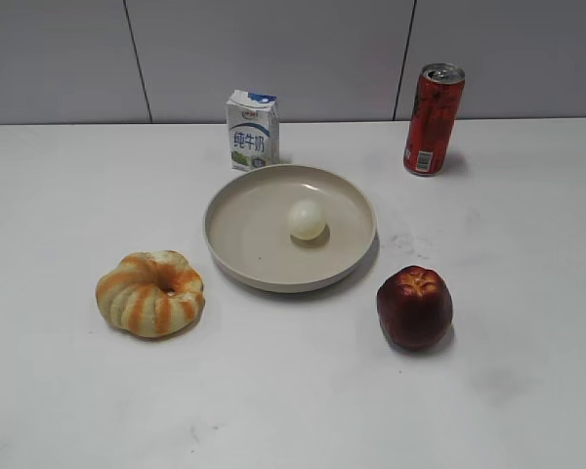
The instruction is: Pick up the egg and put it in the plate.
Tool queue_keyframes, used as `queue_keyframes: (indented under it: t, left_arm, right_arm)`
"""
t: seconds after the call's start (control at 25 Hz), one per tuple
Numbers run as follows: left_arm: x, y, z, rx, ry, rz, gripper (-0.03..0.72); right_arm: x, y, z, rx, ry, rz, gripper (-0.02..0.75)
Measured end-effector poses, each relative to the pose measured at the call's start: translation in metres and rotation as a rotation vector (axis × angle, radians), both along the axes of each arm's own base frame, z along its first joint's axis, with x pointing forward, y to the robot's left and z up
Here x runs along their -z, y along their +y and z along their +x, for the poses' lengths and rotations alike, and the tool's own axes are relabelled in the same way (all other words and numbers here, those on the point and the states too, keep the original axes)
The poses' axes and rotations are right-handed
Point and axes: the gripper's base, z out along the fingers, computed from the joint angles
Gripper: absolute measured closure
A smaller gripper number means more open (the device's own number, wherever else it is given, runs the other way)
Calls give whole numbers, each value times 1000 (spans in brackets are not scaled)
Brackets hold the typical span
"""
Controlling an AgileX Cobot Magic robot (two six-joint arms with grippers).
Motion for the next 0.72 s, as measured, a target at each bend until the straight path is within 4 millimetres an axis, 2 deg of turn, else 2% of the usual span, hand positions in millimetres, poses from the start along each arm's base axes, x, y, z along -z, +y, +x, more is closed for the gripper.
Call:
queue_keyframes:
  t: [0.2, 0.4, 0.52, 0.72]
  left_arm:
    - [0, 0, 0, 0, 0, 0, 242]
    - [0, 0, 0, 0, 0, 0, 242]
    - [0, 0, 0, 0, 0, 0, 242]
    - [0, 0, 0, 0, 0, 0, 242]
  right_arm:
    - [27, -19, -59, 6, -68, 26, 143]
    - [53, -32, -98, -2, -181, 60, 143]
    - [68, -36, -113, -41, -260, 75, 144]
    - [72, -35, -121, -68, -354, 128, 144]
